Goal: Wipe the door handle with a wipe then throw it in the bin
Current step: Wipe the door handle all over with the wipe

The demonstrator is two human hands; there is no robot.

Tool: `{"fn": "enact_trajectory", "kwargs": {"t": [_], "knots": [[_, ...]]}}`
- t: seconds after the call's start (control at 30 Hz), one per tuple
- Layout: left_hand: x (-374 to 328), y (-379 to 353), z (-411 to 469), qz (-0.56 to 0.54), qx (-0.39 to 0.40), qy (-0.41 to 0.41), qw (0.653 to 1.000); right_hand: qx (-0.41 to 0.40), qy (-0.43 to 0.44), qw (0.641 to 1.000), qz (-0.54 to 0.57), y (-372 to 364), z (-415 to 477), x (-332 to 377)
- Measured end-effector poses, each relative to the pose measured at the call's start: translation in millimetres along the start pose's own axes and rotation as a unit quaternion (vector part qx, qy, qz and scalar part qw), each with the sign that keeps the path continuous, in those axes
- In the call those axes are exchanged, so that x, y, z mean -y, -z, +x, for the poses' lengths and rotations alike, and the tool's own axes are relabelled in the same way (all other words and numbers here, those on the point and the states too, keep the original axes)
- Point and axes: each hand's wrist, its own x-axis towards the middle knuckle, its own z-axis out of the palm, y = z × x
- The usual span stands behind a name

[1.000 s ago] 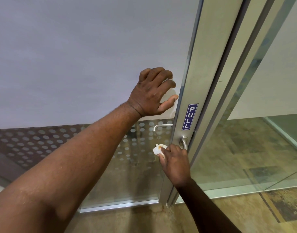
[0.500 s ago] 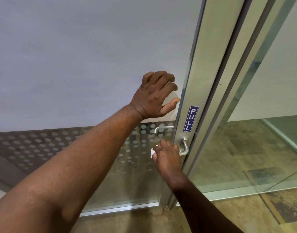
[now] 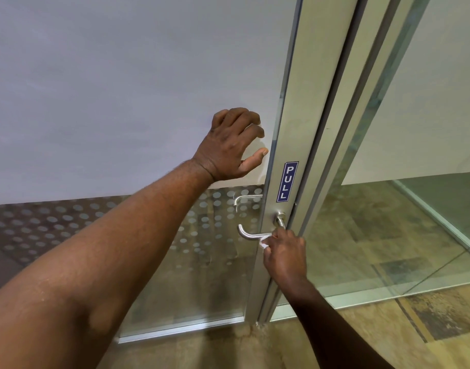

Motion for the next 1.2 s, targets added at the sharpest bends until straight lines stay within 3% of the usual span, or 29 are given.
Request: {"fn": "enact_trajectory", "kwargs": {"t": [0.1,0.2,0.33,0.43,0.6,0.73,0.93,1.2], "knots": [[-4,5,0,-0.014,0.010,0.012,1.000,-0.013,-0.054,0.998,0.015,8,-3,-20],[-12,9,0,-0.046,-0.009,0.032,0.998,-0.042,-0.091,0.990,0.102,16,-5,-28],[-34,10,-14,-0.102,-0.042,0.101,0.989,-0.087,-0.137,0.951,0.263,29,-4,-19],[-63,6,-42,-0.159,-0.022,0.156,0.975,-0.132,-0.126,0.911,0.369,39,0,-11],[-111,-3,-89,-0.288,0.102,0.325,0.895,-0.124,-0.073,0.871,0.470,56,6,7],[-117,0,-97,-0.352,0.172,0.381,0.837,-0.112,-0.065,0.838,0.530,66,8,18],[-123,18,-97,-0.442,0.127,0.451,0.765,-0.136,-0.042,0.828,0.543,67,8,30],[-112,55,-131,-0.429,0.076,0.536,0.723,-0.093,0.007,0.801,0.591,69,-4,69]]}}
